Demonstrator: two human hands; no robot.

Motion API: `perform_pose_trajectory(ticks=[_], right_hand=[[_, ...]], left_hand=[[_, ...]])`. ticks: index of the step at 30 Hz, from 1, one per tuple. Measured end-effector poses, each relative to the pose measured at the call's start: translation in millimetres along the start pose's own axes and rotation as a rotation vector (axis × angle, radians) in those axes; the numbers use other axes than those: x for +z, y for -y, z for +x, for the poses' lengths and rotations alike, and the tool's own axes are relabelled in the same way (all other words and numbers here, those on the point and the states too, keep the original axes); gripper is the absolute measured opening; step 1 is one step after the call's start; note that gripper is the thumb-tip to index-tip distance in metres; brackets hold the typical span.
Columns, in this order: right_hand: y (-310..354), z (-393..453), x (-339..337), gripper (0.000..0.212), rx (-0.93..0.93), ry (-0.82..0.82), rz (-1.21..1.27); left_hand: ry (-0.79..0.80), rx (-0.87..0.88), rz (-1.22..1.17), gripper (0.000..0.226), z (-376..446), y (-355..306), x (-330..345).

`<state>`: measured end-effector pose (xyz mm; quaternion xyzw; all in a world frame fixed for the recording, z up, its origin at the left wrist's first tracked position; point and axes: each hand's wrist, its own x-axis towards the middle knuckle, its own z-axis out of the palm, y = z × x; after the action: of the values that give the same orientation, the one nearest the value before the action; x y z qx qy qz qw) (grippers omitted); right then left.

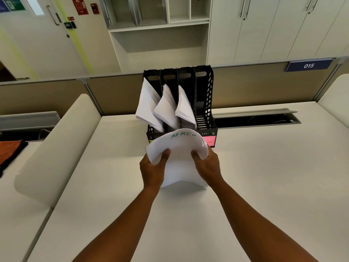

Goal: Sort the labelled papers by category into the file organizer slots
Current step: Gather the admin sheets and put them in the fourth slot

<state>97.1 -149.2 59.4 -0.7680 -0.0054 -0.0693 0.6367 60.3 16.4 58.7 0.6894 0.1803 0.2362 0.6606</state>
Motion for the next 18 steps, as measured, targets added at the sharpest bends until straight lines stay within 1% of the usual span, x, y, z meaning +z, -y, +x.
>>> perform_pose_trajectory(ticks=[4, 7, 11, 14, 18], right_hand=[[4, 1, -1, 0.039, -0.019, -0.008, 0.005], [1, 1, -3, 0.039, -0.016, 0.025, 0.006], [-11, -5, -4, 0.041, 0.053, 0.099, -0.059], [-20, -9, -5, 0.035, 0.073, 0.128, -0.106], [-24, -8, -7, 0.030, 0.050, 0.201, -0.207]], left_hand=[[-0.011, -0.003, -0.025, 0.059, 2, -1, 0], [0.015, -0.019, -0.018, 0.058, 3, 2, -2], [0.129, -0.127, 0.124, 0.048, 2, 16, -7], [0.233, -0.180, 0.224, 0.036, -1, 28, -14], [0.219, -0.179, 0.195, 0.027, -3, 35, -23]])
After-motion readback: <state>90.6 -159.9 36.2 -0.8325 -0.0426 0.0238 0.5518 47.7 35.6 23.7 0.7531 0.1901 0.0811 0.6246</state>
